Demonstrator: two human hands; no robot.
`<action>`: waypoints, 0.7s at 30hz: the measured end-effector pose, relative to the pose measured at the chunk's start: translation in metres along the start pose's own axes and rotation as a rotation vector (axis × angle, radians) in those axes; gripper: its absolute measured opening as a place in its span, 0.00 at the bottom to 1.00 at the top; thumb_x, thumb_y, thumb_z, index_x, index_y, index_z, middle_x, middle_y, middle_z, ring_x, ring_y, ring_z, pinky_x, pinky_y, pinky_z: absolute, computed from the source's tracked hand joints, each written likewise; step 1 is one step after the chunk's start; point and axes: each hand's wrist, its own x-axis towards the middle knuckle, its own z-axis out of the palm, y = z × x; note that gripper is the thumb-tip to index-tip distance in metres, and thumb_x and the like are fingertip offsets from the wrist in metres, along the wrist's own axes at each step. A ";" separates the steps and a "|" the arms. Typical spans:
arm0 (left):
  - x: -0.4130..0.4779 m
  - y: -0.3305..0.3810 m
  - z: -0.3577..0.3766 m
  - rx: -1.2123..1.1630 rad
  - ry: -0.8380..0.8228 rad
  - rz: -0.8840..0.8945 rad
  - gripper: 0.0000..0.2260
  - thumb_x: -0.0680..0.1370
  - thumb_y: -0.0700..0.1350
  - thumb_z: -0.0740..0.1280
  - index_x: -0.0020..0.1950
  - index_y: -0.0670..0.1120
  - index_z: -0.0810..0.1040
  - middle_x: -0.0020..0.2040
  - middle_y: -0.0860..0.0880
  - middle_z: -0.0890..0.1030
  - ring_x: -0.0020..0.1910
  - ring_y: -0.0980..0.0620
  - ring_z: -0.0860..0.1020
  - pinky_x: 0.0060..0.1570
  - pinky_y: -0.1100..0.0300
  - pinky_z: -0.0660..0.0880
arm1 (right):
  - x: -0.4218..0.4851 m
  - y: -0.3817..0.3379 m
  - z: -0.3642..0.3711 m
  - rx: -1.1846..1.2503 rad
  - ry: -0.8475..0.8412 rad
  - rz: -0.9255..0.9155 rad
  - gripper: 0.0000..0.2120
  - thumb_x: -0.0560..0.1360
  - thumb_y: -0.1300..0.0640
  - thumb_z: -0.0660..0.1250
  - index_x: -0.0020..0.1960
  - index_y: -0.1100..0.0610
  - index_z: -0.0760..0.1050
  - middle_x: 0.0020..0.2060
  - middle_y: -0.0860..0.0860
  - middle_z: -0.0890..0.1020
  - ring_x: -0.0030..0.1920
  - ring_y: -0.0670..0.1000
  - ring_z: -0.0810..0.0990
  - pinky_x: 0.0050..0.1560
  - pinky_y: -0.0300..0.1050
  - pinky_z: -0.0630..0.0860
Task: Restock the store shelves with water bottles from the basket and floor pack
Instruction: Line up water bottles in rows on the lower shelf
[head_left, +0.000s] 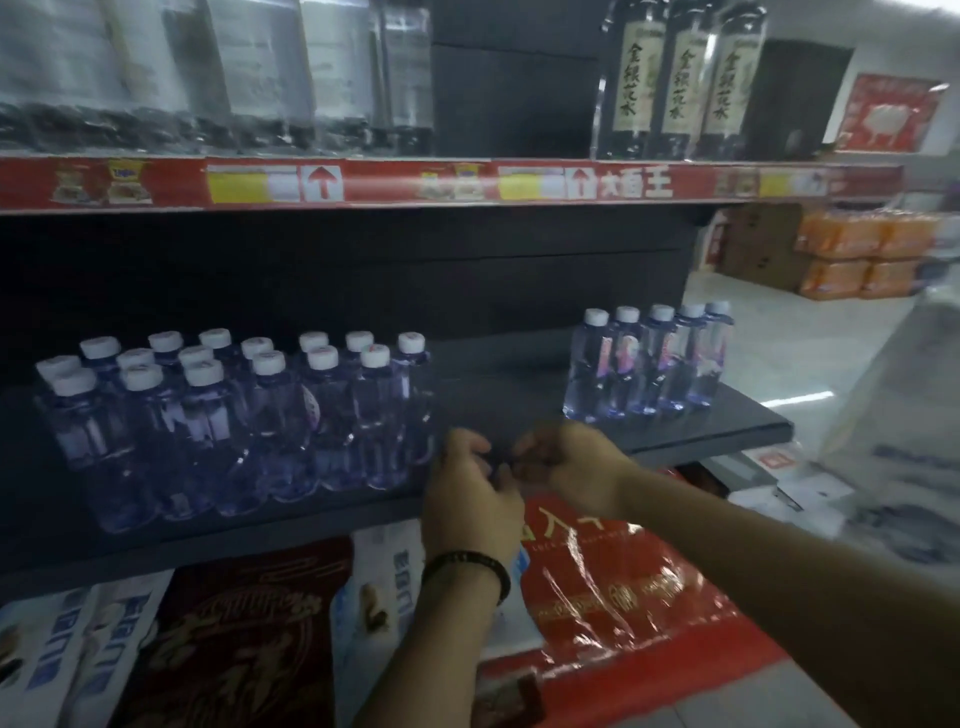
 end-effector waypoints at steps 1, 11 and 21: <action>-0.013 0.009 0.010 0.016 -0.101 0.026 0.10 0.80 0.46 0.71 0.54 0.56 0.71 0.46 0.56 0.77 0.42 0.57 0.78 0.37 0.57 0.78 | -0.022 0.016 -0.011 -0.036 0.000 0.011 0.06 0.78 0.58 0.72 0.53 0.49 0.83 0.45 0.45 0.86 0.45 0.43 0.83 0.46 0.39 0.79; -0.176 0.033 0.150 0.308 -1.178 0.118 0.05 0.79 0.48 0.71 0.54 0.54 0.81 0.50 0.57 0.82 0.49 0.56 0.81 0.49 0.61 0.80 | -0.268 0.272 -0.059 0.128 0.174 0.687 0.08 0.77 0.62 0.71 0.45 0.52 0.87 0.38 0.51 0.88 0.35 0.48 0.85 0.33 0.37 0.77; -0.295 -0.014 0.356 0.421 -1.465 -0.050 0.17 0.70 0.56 0.77 0.53 0.56 0.76 0.56 0.53 0.84 0.54 0.52 0.83 0.54 0.59 0.80 | -0.380 0.477 0.036 0.287 0.097 1.243 0.21 0.76 0.55 0.76 0.66 0.61 0.78 0.47 0.58 0.82 0.43 0.55 0.80 0.32 0.42 0.75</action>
